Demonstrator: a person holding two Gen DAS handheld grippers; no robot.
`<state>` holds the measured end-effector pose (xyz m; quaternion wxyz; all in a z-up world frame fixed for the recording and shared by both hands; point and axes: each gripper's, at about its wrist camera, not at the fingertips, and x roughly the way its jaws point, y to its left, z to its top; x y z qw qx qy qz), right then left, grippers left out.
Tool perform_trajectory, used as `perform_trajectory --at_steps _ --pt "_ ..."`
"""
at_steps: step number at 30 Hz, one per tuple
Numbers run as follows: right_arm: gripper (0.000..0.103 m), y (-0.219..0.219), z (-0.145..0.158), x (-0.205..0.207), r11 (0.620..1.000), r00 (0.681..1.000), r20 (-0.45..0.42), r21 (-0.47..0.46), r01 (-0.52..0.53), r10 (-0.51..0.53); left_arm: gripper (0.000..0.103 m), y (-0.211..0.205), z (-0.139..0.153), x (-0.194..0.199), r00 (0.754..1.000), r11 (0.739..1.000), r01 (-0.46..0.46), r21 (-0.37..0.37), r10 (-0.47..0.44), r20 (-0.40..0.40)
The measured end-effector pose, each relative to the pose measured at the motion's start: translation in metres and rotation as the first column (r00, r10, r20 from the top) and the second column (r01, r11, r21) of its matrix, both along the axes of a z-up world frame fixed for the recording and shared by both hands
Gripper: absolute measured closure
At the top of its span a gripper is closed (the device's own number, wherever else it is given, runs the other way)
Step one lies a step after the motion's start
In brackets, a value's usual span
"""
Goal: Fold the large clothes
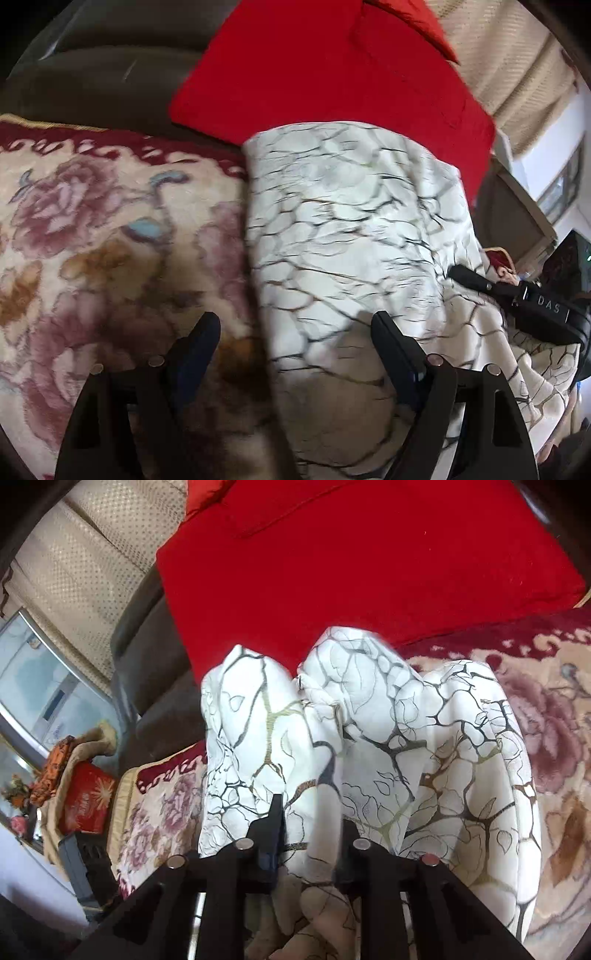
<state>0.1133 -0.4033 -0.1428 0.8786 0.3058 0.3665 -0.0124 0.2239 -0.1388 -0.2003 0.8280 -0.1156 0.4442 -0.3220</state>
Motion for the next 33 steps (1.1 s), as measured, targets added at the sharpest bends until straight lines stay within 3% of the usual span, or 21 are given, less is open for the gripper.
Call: perform_trajectory --at_steps 2,5,8,11,12,14,18,22,24,26,30,33 --pt "0.09 0.007 0.017 -0.01 0.998 0.999 0.047 -0.068 0.015 -0.012 0.03 -0.014 0.01 -0.012 0.998 0.999 0.045 -0.002 -0.045 0.033" --pt "0.092 0.005 0.044 -0.036 0.988 0.989 0.14 -0.143 0.063 -0.043 0.03 -0.037 0.031 -0.036 0.99 0.995 0.101 0.009 -0.101 0.094" --pt "0.092 -0.014 0.048 -0.057 0.978 0.979 0.157 -0.143 0.152 -0.129 0.03 -0.07 0.046 -0.06 0.977 0.986 0.166 0.013 -0.166 0.135" --pt "0.093 -0.06 0.016 -0.066 0.968 0.969 0.071 -0.071 0.241 -0.236 0.028 -0.101 0.05 -0.084 0.954 0.972 0.201 0.122 -0.222 0.202" --pt "0.093 -0.078 -0.007 -0.064 0.97 0.971 -0.006 -0.029 0.24 -0.24 0.028 -0.108 0.049 -0.088 0.952 0.966 0.198 0.165 -0.23 0.203" --pt "0.093 -0.093 -0.033 -0.06 0.972 0.972 -0.07 0.052 0.229 -0.225 0.028 -0.106 0.048 -0.087 0.956 0.965 0.194 0.174 -0.226 0.187" --pt "0.092 -0.077 -0.037 -0.051 0.983 0.982 -0.061 -0.052 0.174 -0.177 0.028 -0.081 0.064 -0.072 0.977 0.981 0.165 0.102 -0.177 0.123" --pt "0.081 -0.084 -0.044 -0.061 0.979 0.98 -0.054 0.061 0.193 -0.189 0.028 -0.066 0.055 -0.066 0.976 0.974 0.131 0.185 -0.159 0.146" --pt "0.065 -0.085 -0.033 -0.074 0.978 0.979 -0.044 0.055 0.202 -0.2 0.028 -0.072 0.04 -0.066 0.976 0.961 0.164 0.224 -0.192 0.108" --pt "0.057 -0.089 -0.015 -0.093 0.976 0.976 -0.022 0.011 0.219 -0.219 0.028 -0.074 0.031 -0.068 0.98 0.965 0.155 0.214 -0.177 0.088" --pt "0.056 -0.066 0.039 -0.132 0.957 0.956 0.152 -0.104 0.27 -0.253 0.028 -0.075 0.034 -0.069 0.981 0.965 0.151 0.216 -0.172 0.085" --pt "0.056 -0.035 0.077 -0.141 0.97 0.961 0.238 -0.159 0.182 -0.141 0.028 -0.078 0.032 -0.067 0.982 0.965 0.146 0.217 -0.168 0.086"
